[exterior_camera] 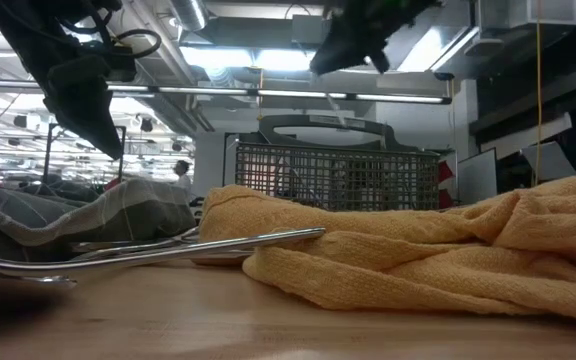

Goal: Sort silverware
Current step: Put the silver knife into the gray utensil holder, then put the silver spoon into the gray utensil holder

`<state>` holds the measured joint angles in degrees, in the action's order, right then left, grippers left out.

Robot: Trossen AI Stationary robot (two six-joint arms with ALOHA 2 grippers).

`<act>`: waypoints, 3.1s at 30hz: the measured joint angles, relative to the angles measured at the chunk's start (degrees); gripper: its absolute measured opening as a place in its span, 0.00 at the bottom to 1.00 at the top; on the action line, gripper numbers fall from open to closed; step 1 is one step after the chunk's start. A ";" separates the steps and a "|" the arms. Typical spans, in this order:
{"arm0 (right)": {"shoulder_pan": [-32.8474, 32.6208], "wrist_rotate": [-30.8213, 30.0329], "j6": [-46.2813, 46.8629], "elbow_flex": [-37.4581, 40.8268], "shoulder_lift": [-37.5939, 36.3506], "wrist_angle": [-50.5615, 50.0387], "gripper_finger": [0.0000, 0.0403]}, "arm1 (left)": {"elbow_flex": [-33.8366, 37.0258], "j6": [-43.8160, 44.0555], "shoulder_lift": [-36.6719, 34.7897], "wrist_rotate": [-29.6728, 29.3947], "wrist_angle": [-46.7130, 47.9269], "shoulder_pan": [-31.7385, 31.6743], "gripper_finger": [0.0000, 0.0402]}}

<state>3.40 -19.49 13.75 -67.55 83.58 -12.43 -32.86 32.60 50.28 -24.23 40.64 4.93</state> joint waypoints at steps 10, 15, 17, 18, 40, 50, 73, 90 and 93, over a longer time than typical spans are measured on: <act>6.49 2.58 -9.66 0.00 5.26 8.21 0.10 | 0.00 0.00 0.00 0.00 -1.30 0.00 0.18; 7.97 3.91 -11.73 0.00 7.27 9.71 0.10 | 0.00 1.39 -0.01 0.00 -1.23 0.02 0.18; 8.05 4.96 -12.21 0.00 8.15 9.49 0.10 | 0.00 2.01 0.00 0.00 -1.22 0.00 0.18; 8.05 5.11 -12.74 0.00 8.64 9.42 0.10 | 0.00 2.12 -0.01 0.00 -1.18 0.00 0.18; 7.87 5.08 -14.24 0.00 13.02 4.03 0.28 | 0.00 17.23 0.00 0.00 -1.11 -0.07 0.18; 7.85 5.21 -14.11 -0.02 10.15 0.97 0.30 | 0.00 26.17 0.57 0.02 -7.55 -1.91 0.18; 7.83 15.85 -6.41 -0.07 -11.84 -9.16 0.30 | 0.00 32.27 21.03 7.17 -12.55 -17.45 0.18; 7.83 19.13 -3.10 -0.07 -14.85 -23.04 0.30 | -0.08 33.46 29.18 7.45 -17.11 -21.60 0.18; 7.83 19.12 -3.10 -0.07 -14.85 -23.79 0.30 | -0.07 34.08 29.20 7.52 -18.00 -21.65 0.18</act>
<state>11.22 -0.38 10.66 -67.61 68.73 -36.22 -32.93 66.68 79.48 -16.71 22.64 -16.72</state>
